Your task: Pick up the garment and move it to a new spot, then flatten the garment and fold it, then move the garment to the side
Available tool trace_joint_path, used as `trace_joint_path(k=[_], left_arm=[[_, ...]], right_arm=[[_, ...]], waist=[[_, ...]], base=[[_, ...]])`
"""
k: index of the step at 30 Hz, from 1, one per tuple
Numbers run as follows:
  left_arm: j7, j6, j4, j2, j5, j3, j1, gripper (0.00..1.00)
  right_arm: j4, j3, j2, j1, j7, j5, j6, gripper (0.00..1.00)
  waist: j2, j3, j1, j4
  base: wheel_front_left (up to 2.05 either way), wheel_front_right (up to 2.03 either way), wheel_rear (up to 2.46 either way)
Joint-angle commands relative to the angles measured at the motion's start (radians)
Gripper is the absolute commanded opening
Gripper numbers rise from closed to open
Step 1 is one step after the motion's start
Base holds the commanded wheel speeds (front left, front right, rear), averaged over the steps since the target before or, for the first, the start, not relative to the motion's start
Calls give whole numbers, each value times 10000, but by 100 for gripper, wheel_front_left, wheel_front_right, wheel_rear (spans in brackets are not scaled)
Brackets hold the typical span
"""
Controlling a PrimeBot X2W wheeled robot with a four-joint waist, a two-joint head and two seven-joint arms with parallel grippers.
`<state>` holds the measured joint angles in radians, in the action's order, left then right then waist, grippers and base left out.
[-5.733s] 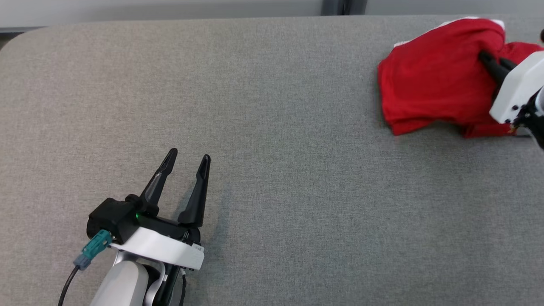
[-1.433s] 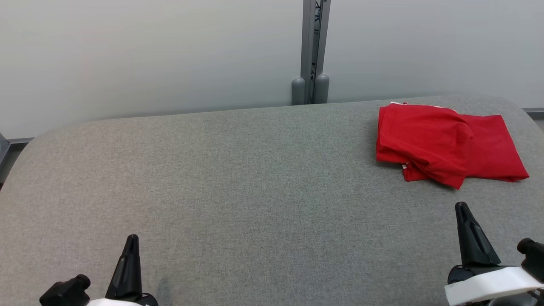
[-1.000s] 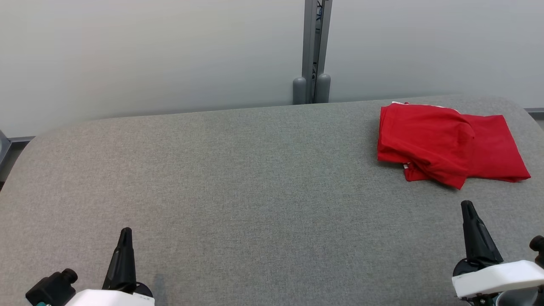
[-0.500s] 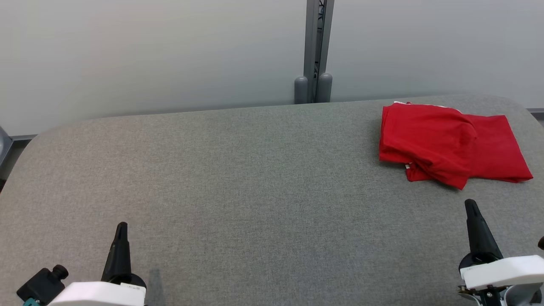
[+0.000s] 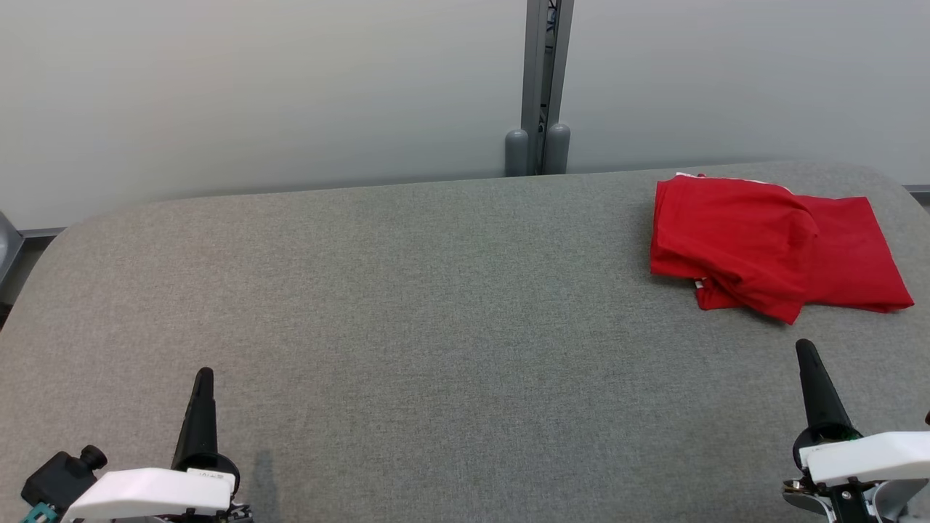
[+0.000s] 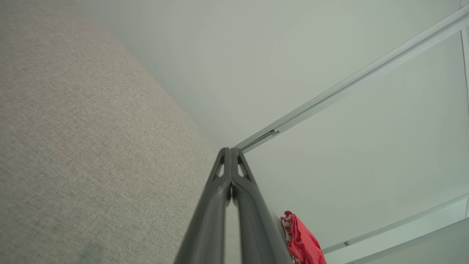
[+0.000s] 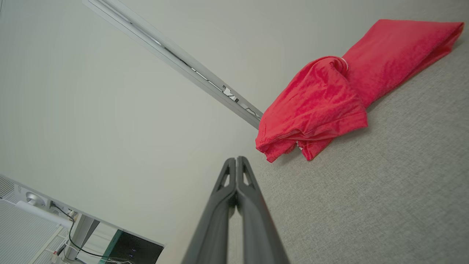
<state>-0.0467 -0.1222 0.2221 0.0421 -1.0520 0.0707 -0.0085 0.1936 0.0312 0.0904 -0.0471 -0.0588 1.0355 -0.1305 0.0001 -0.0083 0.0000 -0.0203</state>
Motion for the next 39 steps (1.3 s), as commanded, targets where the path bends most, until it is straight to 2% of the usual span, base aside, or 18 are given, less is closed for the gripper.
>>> trace_joint_path(k=[1,39], left_arm=[[63,-41,-78,72,-245,77,-266,0],[1006,-93,107,94,-3489,310,-757,0]], right_arm=[[-71,85,31,-227,103,279,-3,0],[281,488,-182,-496,1055,3646,-3,0]], waist=[[-1,2,0,4],[-1,61,0,109]], base=[[0,0,0],[0,0,0]])
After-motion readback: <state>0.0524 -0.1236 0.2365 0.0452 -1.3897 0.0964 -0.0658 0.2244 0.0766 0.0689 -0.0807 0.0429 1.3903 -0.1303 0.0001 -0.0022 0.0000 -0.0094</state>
